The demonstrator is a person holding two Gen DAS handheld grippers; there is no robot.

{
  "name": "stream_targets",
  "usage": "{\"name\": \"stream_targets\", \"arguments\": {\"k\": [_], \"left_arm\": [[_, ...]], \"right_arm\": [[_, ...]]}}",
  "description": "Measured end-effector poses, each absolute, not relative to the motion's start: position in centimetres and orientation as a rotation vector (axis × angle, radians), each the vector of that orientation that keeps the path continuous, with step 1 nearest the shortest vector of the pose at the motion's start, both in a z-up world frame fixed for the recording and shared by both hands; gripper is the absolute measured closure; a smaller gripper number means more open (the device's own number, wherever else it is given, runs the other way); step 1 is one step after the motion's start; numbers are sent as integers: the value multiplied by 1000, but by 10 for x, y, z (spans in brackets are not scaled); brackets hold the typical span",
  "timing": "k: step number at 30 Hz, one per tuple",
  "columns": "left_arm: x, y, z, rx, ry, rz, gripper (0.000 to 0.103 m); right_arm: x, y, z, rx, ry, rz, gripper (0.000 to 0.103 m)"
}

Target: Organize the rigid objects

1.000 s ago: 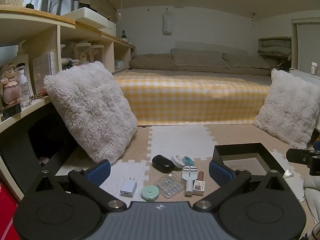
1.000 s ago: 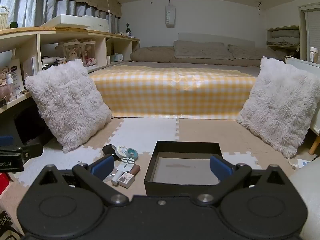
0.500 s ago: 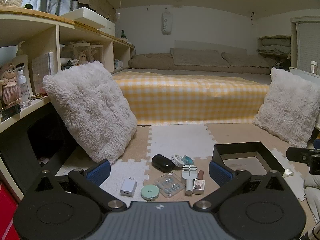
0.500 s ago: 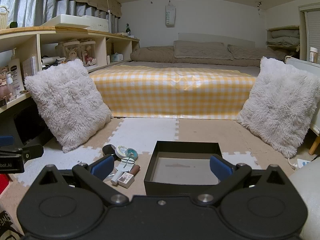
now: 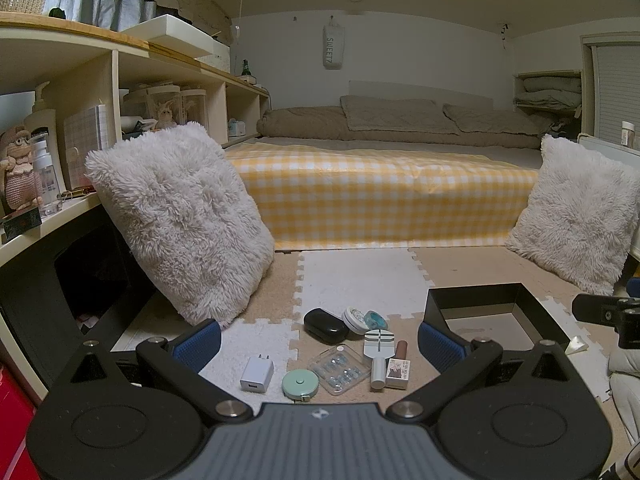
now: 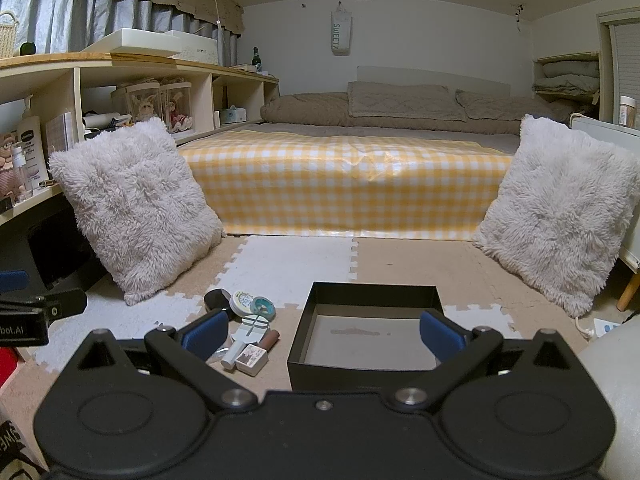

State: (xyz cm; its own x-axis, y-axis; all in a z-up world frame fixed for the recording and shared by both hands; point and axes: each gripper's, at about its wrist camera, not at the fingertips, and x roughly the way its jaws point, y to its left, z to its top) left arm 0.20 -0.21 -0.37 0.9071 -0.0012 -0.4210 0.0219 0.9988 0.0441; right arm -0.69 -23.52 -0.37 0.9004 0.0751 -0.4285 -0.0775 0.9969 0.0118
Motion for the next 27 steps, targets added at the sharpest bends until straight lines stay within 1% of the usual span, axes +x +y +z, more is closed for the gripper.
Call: {"name": "stream_targets", "arguments": {"k": [27], "left_arm": [[1, -2, -2, 51, 437, -12, 0]], "right_arm": [[-7, -235, -3, -9, 444, 76, 0]]}}
